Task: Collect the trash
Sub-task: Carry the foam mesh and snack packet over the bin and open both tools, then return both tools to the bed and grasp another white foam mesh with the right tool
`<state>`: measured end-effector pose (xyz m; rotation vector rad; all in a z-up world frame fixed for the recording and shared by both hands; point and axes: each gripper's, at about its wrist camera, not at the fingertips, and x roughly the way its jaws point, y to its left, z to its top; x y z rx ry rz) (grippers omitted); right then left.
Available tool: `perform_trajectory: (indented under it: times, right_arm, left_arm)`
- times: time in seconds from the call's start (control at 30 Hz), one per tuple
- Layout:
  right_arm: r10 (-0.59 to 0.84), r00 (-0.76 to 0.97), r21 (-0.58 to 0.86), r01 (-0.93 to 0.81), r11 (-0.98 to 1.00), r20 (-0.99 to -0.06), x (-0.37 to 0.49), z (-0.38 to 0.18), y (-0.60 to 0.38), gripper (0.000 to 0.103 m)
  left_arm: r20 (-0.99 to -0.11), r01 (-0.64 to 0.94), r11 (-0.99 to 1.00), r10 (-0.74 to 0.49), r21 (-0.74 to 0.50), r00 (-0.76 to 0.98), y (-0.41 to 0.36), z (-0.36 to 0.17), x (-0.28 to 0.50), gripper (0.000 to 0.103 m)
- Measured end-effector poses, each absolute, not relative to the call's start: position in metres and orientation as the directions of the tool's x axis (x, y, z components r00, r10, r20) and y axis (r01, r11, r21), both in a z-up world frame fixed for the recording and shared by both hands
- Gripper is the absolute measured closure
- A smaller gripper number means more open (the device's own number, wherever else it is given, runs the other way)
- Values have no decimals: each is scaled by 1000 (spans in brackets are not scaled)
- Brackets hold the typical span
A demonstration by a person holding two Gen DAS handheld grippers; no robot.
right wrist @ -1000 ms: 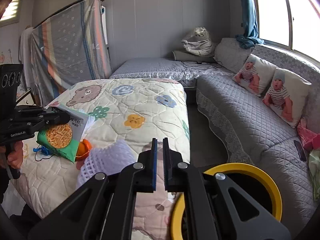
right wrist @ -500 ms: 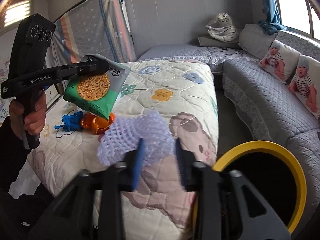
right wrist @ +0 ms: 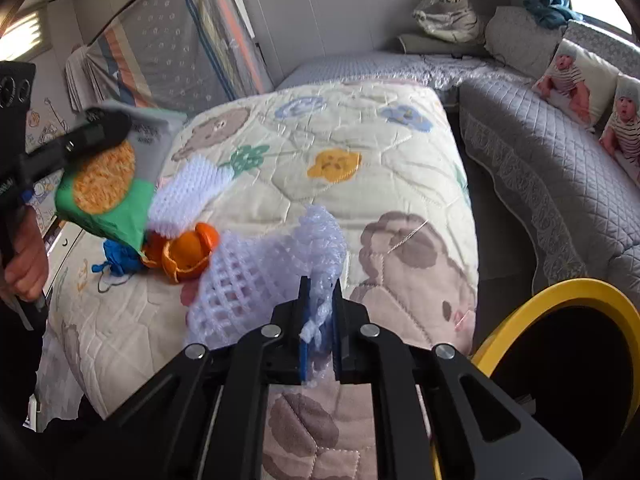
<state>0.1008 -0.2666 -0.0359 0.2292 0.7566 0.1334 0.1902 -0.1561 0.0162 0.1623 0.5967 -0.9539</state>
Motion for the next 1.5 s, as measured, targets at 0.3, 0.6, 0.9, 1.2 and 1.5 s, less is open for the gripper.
perform_trajectory:
  times: [0.3, 0.6, 0.9, 1.2, 1.5]
  right_arm:
    - [-80, 795, 170, 225, 959, -601, 26, 4, -346, 95]
    - [-352, 669, 36, 492, 870, -654, -24, -27, -393, 95]
    - [-380, 595, 33, 565, 824, -709, -56, -62, -413, 95]
    - [-411, 570, 18, 600, 800, -711, -68, -69, -423, 94]
    - [-449, 576, 15, 626, 779, -683, -75, -60, -426, 51]
  left_arm:
    - [-544, 866, 481, -767, -138, 340, -215, 15, 174, 98]
    - [-552, 927, 337, -810, -165, 196, -304, 5, 143, 98]
    - [-614, 938, 273, -784, -213, 89, -393, -33, 126, 98]
    - [-633, 924, 289, -771, -251, 69, -424, -53, 120, 83]
    - [-601, 882, 382, -785, -275, 152, -401, -47, 135, 41]
